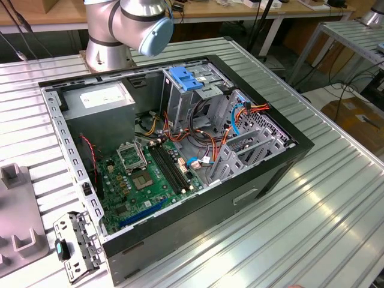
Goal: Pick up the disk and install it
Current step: 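Pick up the disk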
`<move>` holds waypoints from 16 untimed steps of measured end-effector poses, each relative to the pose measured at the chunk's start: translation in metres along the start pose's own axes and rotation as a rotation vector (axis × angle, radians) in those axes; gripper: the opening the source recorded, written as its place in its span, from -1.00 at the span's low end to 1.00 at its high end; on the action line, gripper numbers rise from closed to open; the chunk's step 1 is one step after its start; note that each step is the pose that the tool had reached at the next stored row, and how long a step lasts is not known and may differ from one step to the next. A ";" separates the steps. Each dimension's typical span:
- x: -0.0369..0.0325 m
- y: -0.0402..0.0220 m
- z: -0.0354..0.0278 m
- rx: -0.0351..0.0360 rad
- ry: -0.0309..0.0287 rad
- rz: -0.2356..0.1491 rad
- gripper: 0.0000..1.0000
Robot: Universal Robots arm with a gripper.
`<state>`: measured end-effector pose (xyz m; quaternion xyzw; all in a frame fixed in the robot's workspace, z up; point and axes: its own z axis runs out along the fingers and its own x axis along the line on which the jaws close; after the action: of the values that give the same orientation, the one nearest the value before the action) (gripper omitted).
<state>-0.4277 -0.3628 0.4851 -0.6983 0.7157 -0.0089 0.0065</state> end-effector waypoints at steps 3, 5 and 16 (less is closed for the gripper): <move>-0.0001 -0.0086 0.0001 -0.0001 0.0000 0.000 -0.25; -0.0001 -0.0139 0.0003 0.0000 0.0000 0.000 -0.25; -0.0003 -0.0345 0.0007 0.0000 0.0000 0.000 -0.25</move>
<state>-0.3932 -0.3633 0.4851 -0.6983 0.7158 -0.0089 0.0065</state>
